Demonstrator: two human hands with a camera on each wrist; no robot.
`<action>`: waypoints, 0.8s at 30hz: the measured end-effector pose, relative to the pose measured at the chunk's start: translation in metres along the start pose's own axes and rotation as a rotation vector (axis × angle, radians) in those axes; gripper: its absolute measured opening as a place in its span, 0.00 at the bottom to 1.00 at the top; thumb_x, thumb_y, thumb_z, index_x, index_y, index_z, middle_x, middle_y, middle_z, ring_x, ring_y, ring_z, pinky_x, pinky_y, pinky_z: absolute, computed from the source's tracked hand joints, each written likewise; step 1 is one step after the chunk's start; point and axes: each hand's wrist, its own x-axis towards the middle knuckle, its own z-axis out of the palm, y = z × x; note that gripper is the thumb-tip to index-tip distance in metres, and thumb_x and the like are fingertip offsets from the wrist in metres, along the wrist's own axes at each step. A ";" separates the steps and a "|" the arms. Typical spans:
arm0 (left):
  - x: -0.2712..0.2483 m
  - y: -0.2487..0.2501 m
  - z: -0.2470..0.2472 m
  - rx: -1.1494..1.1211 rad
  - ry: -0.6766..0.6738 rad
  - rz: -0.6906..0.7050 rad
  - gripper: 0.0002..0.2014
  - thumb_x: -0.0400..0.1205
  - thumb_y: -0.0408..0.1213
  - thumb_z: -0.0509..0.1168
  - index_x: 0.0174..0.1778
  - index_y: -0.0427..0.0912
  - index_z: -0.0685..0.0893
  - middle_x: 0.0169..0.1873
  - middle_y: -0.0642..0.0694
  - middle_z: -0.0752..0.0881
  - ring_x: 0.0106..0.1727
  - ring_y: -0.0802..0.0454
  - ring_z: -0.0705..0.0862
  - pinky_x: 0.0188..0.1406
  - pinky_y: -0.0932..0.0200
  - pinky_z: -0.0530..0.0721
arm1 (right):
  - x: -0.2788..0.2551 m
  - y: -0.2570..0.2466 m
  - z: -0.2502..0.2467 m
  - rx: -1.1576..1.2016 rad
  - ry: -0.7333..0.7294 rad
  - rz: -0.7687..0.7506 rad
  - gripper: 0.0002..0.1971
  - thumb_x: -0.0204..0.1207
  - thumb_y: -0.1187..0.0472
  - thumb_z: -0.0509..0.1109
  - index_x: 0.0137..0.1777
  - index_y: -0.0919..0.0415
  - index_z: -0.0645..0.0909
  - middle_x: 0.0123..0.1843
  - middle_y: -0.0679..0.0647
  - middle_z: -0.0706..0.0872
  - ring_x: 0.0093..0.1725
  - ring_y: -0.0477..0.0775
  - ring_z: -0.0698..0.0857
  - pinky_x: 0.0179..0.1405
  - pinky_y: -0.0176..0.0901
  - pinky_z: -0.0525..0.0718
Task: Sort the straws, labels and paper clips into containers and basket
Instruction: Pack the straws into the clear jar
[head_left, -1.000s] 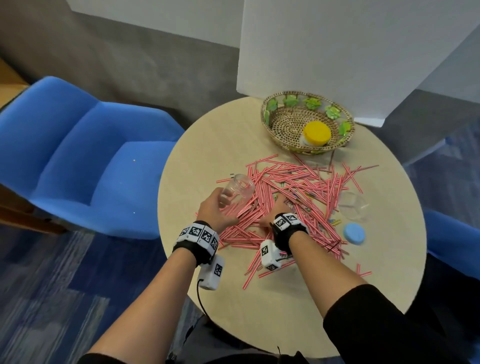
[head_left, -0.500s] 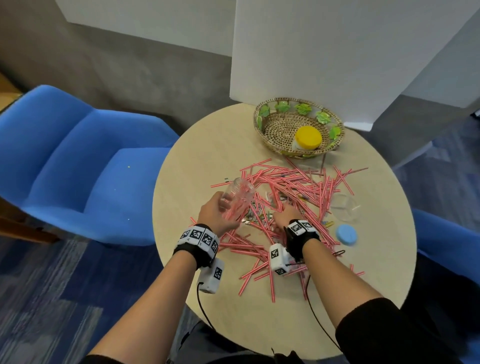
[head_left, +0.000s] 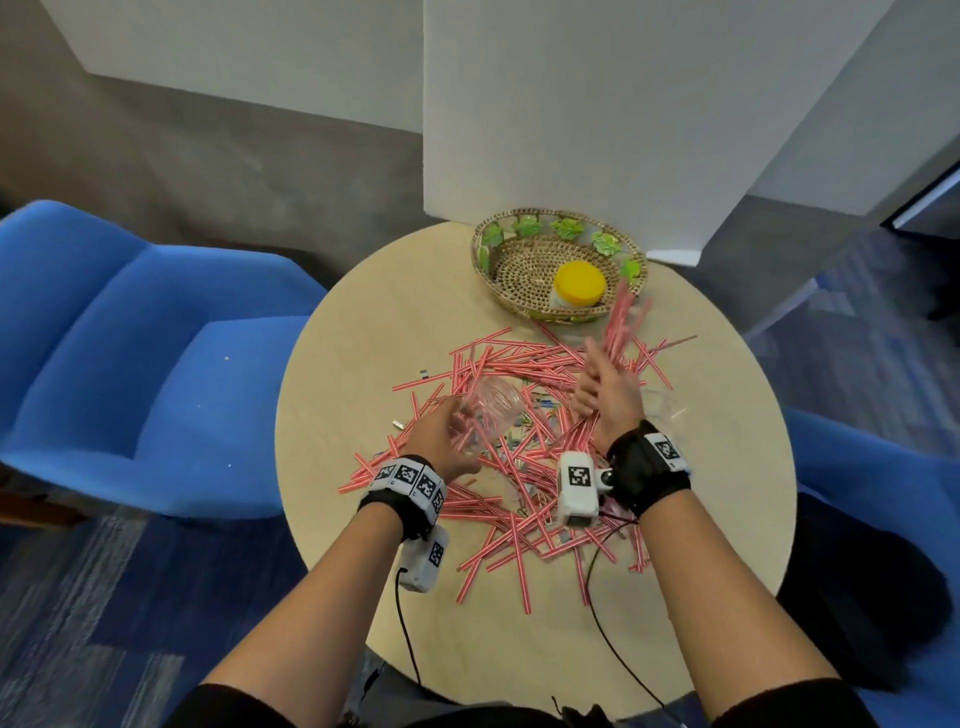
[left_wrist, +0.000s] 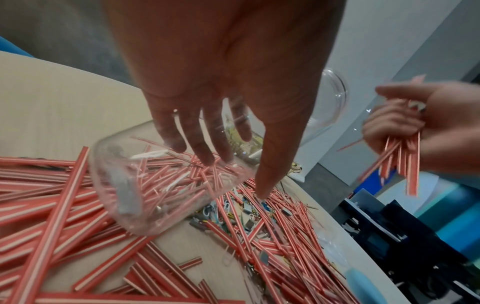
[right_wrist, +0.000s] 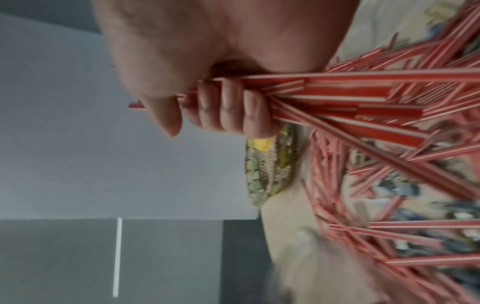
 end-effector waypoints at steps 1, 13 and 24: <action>0.000 0.001 0.002 0.017 -0.011 0.009 0.32 0.64 0.31 0.83 0.62 0.48 0.78 0.52 0.50 0.84 0.52 0.50 0.85 0.46 0.59 0.85 | -0.001 -0.010 0.002 0.035 0.037 -0.044 0.24 0.82 0.48 0.70 0.28 0.51 0.65 0.25 0.47 0.58 0.23 0.48 0.57 0.20 0.39 0.58; -0.001 0.021 0.032 -0.010 -0.129 0.103 0.35 0.62 0.44 0.86 0.62 0.54 0.77 0.54 0.55 0.85 0.55 0.55 0.85 0.57 0.54 0.87 | -0.014 -0.038 0.038 0.163 0.070 -0.311 0.24 0.85 0.49 0.66 0.27 0.53 0.65 0.23 0.48 0.57 0.24 0.51 0.54 0.22 0.43 0.57; 0.012 0.045 0.023 -0.120 0.015 0.141 0.40 0.64 0.45 0.85 0.70 0.47 0.75 0.52 0.52 0.85 0.49 0.57 0.85 0.45 0.64 0.84 | -0.015 -0.018 0.035 -0.298 -0.096 -0.365 0.20 0.84 0.48 0.66 0.36 0.62 0.82 0.36 0.55 0.86 0.40 0.57 0.85 0.51 0.48 0.84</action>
